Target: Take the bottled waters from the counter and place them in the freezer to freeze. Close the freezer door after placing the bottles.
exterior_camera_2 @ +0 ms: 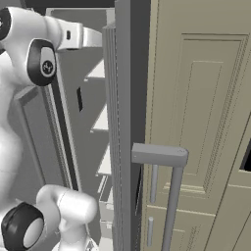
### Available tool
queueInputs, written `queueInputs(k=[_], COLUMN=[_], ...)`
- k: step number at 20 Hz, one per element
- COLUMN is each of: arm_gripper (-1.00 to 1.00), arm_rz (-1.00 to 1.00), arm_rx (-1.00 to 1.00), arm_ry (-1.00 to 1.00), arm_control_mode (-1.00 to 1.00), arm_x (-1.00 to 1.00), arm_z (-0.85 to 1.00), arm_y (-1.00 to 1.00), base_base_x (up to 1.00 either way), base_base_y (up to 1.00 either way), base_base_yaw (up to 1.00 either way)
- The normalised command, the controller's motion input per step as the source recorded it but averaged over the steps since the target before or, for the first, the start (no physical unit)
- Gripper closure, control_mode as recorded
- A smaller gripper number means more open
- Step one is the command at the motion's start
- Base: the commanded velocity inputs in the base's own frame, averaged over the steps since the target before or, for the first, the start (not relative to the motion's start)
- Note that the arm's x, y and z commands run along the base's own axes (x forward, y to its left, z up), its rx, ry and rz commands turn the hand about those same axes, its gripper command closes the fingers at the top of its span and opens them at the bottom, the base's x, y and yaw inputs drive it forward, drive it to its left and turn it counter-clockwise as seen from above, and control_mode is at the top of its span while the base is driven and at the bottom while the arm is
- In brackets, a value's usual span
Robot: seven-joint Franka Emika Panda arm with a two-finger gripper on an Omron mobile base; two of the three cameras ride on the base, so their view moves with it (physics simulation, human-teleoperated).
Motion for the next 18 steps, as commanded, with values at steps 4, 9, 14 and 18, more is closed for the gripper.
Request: queueInputs(k=[4,9,14,18], arm_gripper=[-1.0,-1.0,-1.0,-1.0], arm_rz=[0.0,0.06,0.15,0.21], arm_rx=[0.27,0.32,0.22,0.05], arm_ry=[0.02,0.07,0.05,0.16], arm_control_mode=[-1.0,-1.0,-1.0,-1.0], arm_x=[-1.0,-0.97,-0.78,-0.32], arm_z=[-0.66,-0.65,-0.75,-0.54], arm_y=[0.0,0.26,0.28,0.05], base_base_x=[0.0,0.0,0.0,0.0], base_base_y=[0.0,0.0,0.0,0.0], base_base_yaw=[0.0,0.0,0.0,0.0])
